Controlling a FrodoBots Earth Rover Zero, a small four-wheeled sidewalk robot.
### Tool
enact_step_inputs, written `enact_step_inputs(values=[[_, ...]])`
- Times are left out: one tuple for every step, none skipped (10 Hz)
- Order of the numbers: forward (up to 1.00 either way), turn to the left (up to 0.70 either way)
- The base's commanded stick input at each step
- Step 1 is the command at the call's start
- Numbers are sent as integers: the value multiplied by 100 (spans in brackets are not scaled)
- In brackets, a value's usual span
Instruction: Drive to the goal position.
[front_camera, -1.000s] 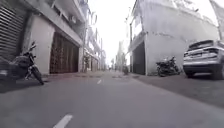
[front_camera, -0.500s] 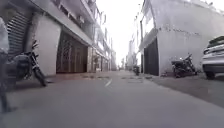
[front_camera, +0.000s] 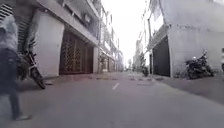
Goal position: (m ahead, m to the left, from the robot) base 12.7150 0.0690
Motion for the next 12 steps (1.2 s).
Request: enact_step_inputs(values=[[100, 0], [100, 0], [100, 0], [100, 0], [100, -27], [100, -27], [100, -27], [100, -27], [100, -27], [100, -27], [100, -27], [100, -27]])
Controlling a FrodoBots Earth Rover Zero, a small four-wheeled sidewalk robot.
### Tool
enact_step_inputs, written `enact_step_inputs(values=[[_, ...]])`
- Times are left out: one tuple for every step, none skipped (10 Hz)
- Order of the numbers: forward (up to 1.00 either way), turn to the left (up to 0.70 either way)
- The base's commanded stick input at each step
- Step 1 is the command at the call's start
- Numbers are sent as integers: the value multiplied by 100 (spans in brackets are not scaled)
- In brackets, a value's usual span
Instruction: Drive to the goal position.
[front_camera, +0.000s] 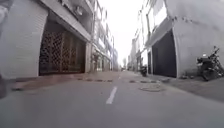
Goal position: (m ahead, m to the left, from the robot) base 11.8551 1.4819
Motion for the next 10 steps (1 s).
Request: enact_step_inputs(values=[[100, -24], [100, -7], [100, 0], [100, 0], [100, 0], [100, 0], [100, 0], [100, 0], [100, 0], [100, 0]])
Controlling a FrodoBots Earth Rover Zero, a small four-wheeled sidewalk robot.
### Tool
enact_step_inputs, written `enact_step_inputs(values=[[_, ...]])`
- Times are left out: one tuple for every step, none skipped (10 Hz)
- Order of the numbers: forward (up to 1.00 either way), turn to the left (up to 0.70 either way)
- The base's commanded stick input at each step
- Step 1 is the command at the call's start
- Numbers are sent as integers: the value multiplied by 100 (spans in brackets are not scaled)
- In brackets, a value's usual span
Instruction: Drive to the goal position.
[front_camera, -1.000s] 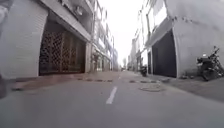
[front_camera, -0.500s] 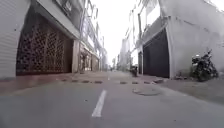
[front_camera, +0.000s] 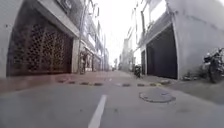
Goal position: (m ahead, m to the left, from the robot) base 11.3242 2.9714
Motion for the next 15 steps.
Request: enact_step_inputs(values=[[100, 0], [100, 0], [100, 0], [100, 0], [100, 0], [100, 0], [100, 0], [100, 0], [100, 0], [100, 0], [100, 0], [100, 0], [100, 0], [100, 0], [100, 0]])
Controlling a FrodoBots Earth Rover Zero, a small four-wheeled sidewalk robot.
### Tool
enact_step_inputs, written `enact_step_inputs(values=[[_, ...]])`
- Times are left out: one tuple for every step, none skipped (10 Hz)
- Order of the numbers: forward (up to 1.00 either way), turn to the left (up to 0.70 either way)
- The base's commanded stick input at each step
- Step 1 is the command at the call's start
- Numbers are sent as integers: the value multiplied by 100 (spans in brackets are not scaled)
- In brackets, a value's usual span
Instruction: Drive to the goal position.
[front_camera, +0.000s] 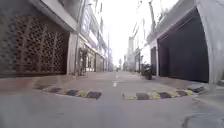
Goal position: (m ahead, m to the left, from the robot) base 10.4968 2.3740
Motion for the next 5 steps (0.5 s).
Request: enact_step_inputs(values=[[100, 0], [100, 0], [100, 0], [100, 0], [100, 0]])
